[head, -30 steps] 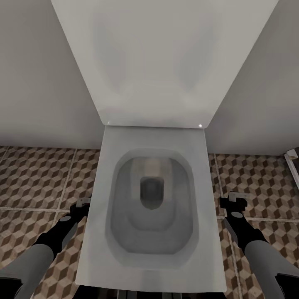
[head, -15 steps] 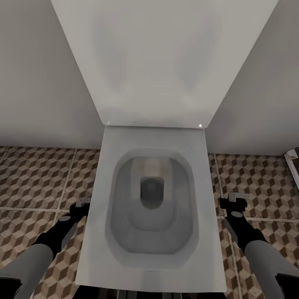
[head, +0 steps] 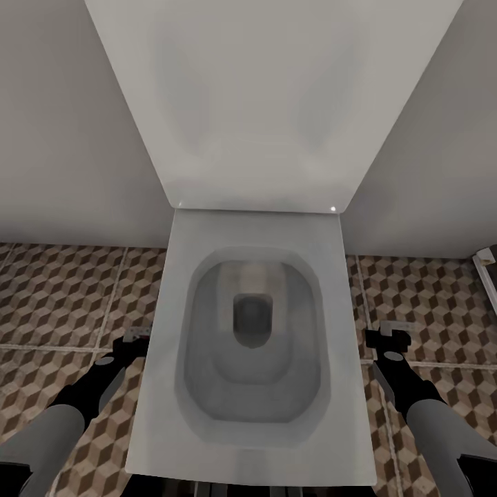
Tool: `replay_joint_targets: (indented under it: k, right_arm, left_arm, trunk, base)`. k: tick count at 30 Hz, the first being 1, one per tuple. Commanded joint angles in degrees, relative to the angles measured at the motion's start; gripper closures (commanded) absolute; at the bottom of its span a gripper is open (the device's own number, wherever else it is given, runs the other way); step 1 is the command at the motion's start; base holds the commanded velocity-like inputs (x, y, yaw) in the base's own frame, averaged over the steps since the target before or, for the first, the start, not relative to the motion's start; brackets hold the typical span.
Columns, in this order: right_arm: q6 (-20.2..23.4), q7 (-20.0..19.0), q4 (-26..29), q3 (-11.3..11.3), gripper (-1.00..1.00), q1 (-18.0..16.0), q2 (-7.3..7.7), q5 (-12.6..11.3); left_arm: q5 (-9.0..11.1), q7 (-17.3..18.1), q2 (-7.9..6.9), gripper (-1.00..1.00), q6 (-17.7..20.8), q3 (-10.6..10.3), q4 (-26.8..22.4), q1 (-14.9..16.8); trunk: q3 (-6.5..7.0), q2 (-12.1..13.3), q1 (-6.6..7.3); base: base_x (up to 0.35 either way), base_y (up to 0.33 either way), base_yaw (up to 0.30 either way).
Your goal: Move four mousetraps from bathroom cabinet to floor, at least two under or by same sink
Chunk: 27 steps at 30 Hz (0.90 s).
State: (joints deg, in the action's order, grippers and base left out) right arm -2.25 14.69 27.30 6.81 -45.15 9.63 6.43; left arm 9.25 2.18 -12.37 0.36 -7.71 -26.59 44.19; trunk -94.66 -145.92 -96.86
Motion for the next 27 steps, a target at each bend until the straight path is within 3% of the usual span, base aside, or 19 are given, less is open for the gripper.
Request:
replay_joint_targets:
  k: [1,10,27]
  right_arm:
    - [0.17,-0.06,-0.05,0.28,1.00,-0.03,-0.04,0.54]
    - [2.23,-3.06,0.03,0.39,1.00,-0.03,-0.18,0.51]
    - [2.33,-4.79,-0.19,0.31,1.00,-0.03,-0.33,0.46]
  left_arm:
    - [0.60,0.02,-0.13,-1.00,0.07,-0.33,-0.09,0.02]
    - [0.67,0.01,-0.32,-1.00,0.16,-0.29,-0.30,0.02]
    - [0.68,0.01,-0.27,-1.00,0.17,-0.29,-0.25,0.02]
  trunk:
    - [-0.03,-0.01,0.01]
    - [-0.03,-0.01,0.01]
    - [-0.03,-0.01,0.01]
  base:
    - [0.000,0.000,0.000]
    - [0.000,0.000,0.000]
    - [0.000,0.000,0.000]
